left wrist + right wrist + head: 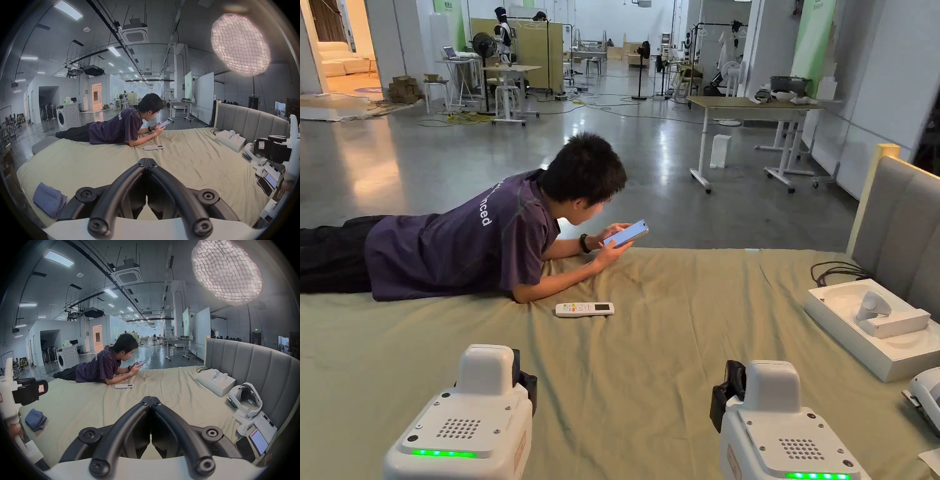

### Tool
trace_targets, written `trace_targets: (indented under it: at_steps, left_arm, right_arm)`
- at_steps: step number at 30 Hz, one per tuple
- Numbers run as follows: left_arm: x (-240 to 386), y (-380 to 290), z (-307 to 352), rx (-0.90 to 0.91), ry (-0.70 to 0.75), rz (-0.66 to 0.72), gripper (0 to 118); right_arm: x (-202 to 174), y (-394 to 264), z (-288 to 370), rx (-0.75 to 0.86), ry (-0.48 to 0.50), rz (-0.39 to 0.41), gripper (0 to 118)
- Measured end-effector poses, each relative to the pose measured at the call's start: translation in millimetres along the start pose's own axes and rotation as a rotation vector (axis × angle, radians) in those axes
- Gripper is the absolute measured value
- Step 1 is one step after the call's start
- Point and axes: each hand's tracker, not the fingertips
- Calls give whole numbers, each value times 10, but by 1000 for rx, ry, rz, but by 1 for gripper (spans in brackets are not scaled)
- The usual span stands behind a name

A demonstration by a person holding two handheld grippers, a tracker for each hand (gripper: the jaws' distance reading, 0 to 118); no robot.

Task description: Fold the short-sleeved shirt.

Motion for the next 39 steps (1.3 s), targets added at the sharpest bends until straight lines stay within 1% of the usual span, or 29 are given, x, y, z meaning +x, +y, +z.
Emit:
trace_targets:
  at_steps: [7,23,24,25,26,27,28,29,30,31,32,35,39]
  left_arm:
    - [29,42,18,14,-4,-34,1]
    - [10,92,16,27,-15,-31,1]
    - [9,98,16,27,-11,-32,1]
    - [6,107,18,28,-8,-31,3]
    - [-1,113,24,34,-5,-26,12]
    - [-18,118,26,37,-3,-20,25]
    - [-29,127,24,37,-3,-11,43]
    - [-34,137,18,36,1,-1,68]
    - [-36,138,19,40,13,4,79]
    - [-35,133,15,51,23,6,83]
    - [-35,135,18,58,33,9,84]
    - [-65,139,19,59,39,27,86]
    - [-124,142,37,57,37,53,87]
  right_arm:
    - [15,24,7,3,-8,-12,0]
    - [-33,54,-27,0,12,-12,0]
    - [-27,61,-32,-2,22,-19,3]
    - [-23,70,-38,-7,27,-24,10]
    - [-19,81,-40,-14,35,-30,27]
    - [-14,83,-41,-16,41,-35,38]
    - [-16,81,-41,-14,43,-38,46]
    - [-20,82,-41,-13,38,-34,58]
    - [-30,86,-46,-13,23,-25,70]
    - [-37,88,-46,-12,16,-20,84]
    - [-34,90,-43,-11,20,-18,93]
    - [-45,103,-24,0,25,-14,105]
    - [-39,136,15,12,31,-22,106]
